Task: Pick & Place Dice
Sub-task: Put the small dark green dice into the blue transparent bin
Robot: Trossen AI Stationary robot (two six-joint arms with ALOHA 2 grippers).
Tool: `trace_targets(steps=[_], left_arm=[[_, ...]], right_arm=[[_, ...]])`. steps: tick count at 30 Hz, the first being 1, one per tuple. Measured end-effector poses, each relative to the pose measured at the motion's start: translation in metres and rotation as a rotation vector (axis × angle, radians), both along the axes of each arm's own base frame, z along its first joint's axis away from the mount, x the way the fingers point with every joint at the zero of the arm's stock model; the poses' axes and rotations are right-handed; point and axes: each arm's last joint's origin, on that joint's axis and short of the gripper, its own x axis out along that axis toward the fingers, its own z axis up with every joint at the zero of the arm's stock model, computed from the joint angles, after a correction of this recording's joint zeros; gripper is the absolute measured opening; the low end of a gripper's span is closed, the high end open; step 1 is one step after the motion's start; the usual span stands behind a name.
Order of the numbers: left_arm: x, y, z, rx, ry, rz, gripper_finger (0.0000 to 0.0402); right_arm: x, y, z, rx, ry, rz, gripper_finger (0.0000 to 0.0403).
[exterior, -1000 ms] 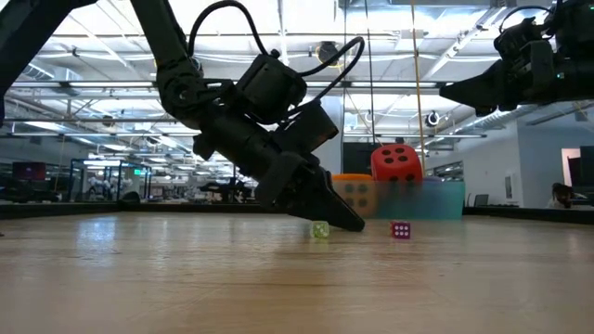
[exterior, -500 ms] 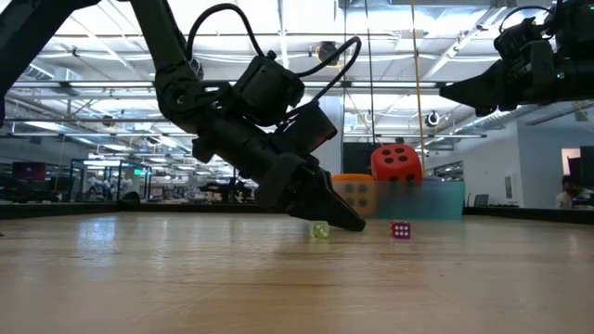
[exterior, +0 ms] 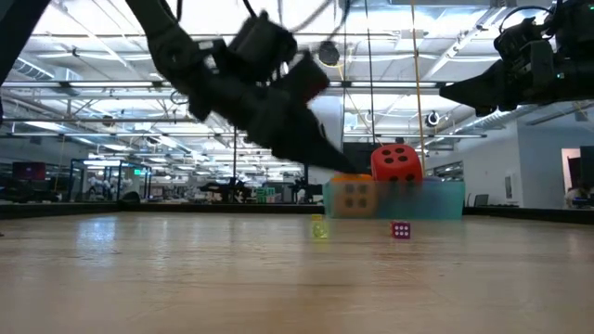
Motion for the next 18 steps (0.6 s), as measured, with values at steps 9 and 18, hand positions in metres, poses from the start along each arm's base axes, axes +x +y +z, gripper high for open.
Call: trace_targets(steps=[9, 18], left_arm=[[-0.034, 0.009, 0.099, 0.043, -0.155, 0.036, 0.0065], [-0.106, 0.018, 0.188, 0.069, -0.271, 0.126, 0.0063]], right_arm=[[0.000, 0.000, 0.000, -0.002, -0.005, 0.000, 0.0004], [0.000, 0.000, 0.000, -0.002, -0.004, -0.001, 0.0004]])
